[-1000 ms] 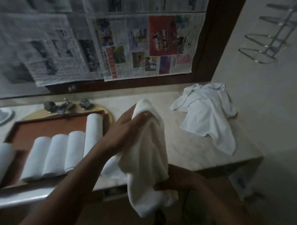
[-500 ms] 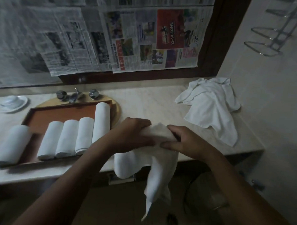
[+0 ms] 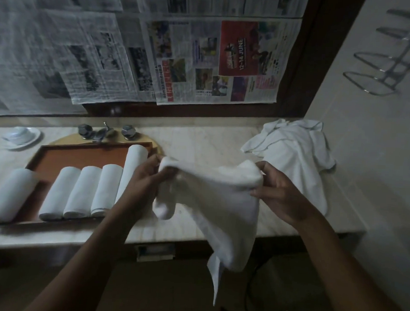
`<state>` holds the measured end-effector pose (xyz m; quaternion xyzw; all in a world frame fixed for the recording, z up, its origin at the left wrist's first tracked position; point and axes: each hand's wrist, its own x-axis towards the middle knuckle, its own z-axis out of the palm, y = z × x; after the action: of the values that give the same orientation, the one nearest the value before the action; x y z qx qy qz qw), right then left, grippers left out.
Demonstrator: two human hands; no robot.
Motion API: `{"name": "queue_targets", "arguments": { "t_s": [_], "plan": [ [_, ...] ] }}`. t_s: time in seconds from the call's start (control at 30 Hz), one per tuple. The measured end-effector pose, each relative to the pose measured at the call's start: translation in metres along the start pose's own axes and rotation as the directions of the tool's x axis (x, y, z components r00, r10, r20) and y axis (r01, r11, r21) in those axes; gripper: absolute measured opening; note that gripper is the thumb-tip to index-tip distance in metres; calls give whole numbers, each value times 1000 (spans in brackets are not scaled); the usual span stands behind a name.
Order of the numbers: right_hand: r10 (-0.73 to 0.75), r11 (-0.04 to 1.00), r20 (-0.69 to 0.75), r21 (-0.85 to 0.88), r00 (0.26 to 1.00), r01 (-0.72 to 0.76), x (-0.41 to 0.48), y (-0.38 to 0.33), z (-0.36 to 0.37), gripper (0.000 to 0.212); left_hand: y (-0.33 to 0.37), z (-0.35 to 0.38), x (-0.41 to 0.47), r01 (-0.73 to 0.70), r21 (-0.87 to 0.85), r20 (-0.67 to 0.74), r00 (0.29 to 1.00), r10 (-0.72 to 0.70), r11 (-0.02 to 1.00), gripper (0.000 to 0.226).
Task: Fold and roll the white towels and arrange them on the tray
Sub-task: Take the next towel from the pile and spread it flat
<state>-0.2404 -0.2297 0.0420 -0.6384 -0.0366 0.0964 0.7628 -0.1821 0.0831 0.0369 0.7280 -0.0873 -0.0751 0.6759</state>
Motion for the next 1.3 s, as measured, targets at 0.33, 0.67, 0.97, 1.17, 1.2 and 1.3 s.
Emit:
{"name": "queue_targets", "arguments": {
  "t_s": [0.33, 0.67, 0.97, 1.17, 1.2, 1.3],
  "plan": [
    [103, 986, 222, 106, 970, -129, 27, -7, 1, 111, 55, 47, 25, -360, 232, 467, 856, 221, 904, 19],
    [48, 999, 36, -8, 998, -48, 33, -6, -10, 42, 43, 19, 27, -357, 324, 412, 887, 209, 876, 12],
    [-189, 895, -249, -442, 950, 62, 42, 0, -27, 34, 23, -36, 24, -221, 725, 193, 974, 115, 653, 40],
    [-205, 814, -269, -581, 941, 11, 35, 5, -33, 34, 5, -68, 17, -119, 709, 93, 993, 74, 695, 43],
    [-226, 781, -262, -625, 938, 14, 33, 4, -34, 24, 4, -72, 15, -107, 679, 67, 994, 84, 726, 30],
    [-263, 721, -270, -693, 926, 3, 30, 5, -37, 13, 1, -76, 14, -81, 665, -23, 991, 130, 742, 10]
  ]
}}
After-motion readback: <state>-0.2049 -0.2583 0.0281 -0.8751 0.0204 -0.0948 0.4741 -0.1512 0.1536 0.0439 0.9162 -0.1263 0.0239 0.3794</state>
